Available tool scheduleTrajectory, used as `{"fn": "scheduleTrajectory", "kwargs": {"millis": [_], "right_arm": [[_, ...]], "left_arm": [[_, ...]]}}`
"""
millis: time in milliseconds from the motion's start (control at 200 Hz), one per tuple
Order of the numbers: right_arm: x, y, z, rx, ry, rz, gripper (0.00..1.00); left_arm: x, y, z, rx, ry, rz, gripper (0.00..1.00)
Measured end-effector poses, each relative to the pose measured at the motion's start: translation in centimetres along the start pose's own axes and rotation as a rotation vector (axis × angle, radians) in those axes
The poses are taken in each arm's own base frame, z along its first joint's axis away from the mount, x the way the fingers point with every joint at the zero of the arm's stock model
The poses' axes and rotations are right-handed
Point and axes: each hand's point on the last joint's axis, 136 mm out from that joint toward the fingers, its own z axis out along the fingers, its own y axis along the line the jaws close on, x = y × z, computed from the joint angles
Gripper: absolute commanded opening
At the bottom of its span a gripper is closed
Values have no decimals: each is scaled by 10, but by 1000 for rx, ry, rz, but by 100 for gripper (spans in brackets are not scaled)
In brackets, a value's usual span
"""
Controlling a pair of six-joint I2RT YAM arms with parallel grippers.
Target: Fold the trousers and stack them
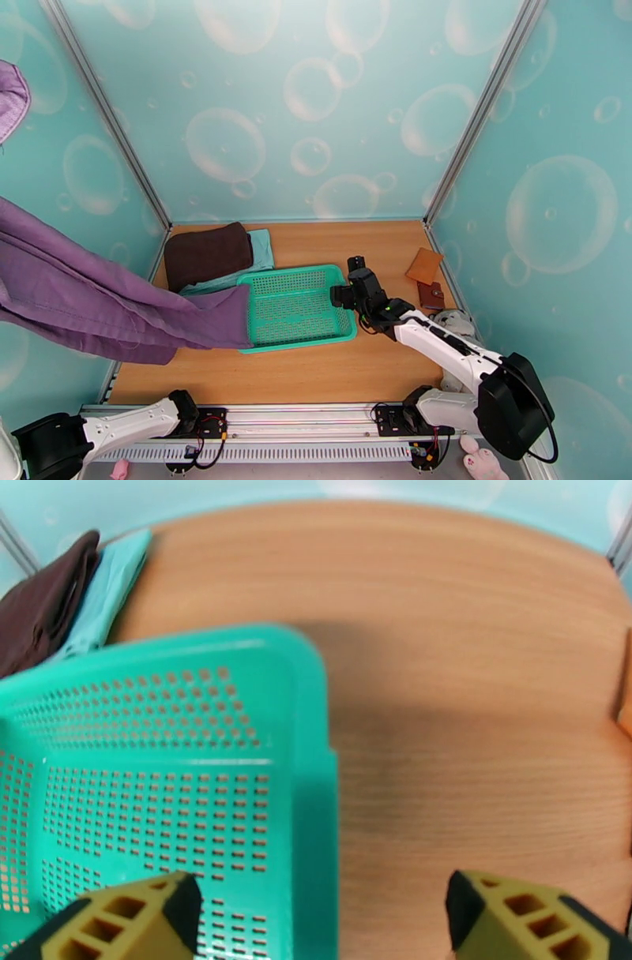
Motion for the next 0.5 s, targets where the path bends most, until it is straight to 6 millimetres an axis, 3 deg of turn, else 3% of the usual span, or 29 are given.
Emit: {"fn": "scheduleTrajectory", "kwargs": {"millis": [130,245,390,500], "right_arm": [[13,-1,7,6,53,-18,72],[22,-6,13,25,91,-41,50],[27,-12,19,36,124,-39,48],[25,-15,21,32,128,-33,38]], "left_arm": [[14,-7,-3,15,26,28,0],[23,-10,-6,24,44,40,0],[23,-5,-8,13,51,42,0],[19,3,-10,0,45,35,0]]}}
